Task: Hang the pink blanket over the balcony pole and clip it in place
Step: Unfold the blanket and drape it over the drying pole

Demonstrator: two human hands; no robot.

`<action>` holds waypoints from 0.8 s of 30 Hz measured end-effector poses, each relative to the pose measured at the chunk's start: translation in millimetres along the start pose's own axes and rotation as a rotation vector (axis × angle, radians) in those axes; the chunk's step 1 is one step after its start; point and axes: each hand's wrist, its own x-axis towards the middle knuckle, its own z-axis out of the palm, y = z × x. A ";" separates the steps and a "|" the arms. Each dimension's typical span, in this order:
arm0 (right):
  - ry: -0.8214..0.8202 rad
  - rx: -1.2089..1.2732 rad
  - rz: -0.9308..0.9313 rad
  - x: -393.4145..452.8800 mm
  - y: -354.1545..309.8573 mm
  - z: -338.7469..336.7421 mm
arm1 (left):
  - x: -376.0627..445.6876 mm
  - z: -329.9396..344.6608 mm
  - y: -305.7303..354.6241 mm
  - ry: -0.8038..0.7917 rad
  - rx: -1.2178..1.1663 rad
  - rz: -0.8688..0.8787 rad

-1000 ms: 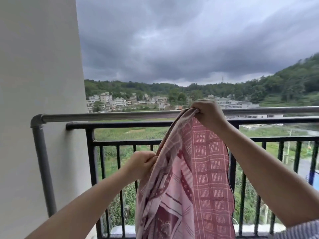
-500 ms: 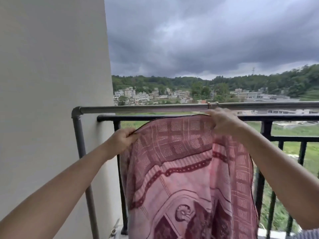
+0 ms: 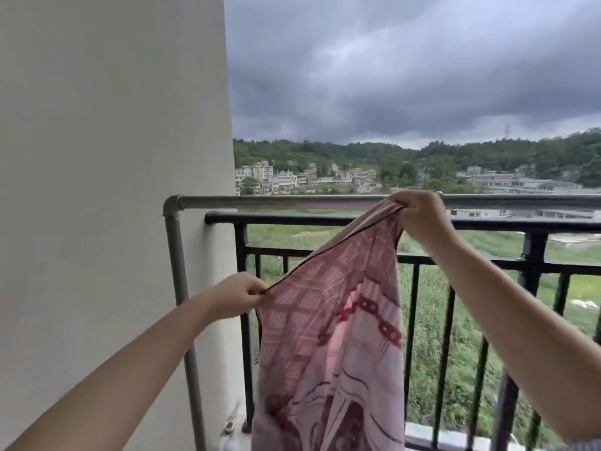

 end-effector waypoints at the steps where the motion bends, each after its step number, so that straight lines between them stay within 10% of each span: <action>1: 0.039 0.006 0.024 4.9 4.3 -7.1 | 1.5 3.4 -7.3 0.065 -0.120 -0.025; 6: 0.095 -0.609 -0.115 13.9 27.8 -23.0 | 13.8 -12.5 -14.7 0.567 -0.622 -0.114; 11: 0.069 -0.190 0.062 44.5 12.8 -28.7 | -2.5 -74.3 -0.4 1.263 0.373 0.235; 13: 0.122 0.183 0.161 57.5 3.9 -28.3 | -2.1 -75.1 -2.2 1.169 0.201 0.224; 16: 0.096 0.417 0.255 58.6 -8.1 -15.3 | 10.8 -19.6 -12.8 0.474 0.125 0.077; 21: -0.029 0.122 0.226 27.9 2.4 6.7 | 14.9 -6.1 -34.1 0.829 -0.133 -0.226; 24: -0.362 -0.156 -0.090 -16.6 -6.6 34.5 | 13.4 -25.6 1.2 0.857 -0.032 0.034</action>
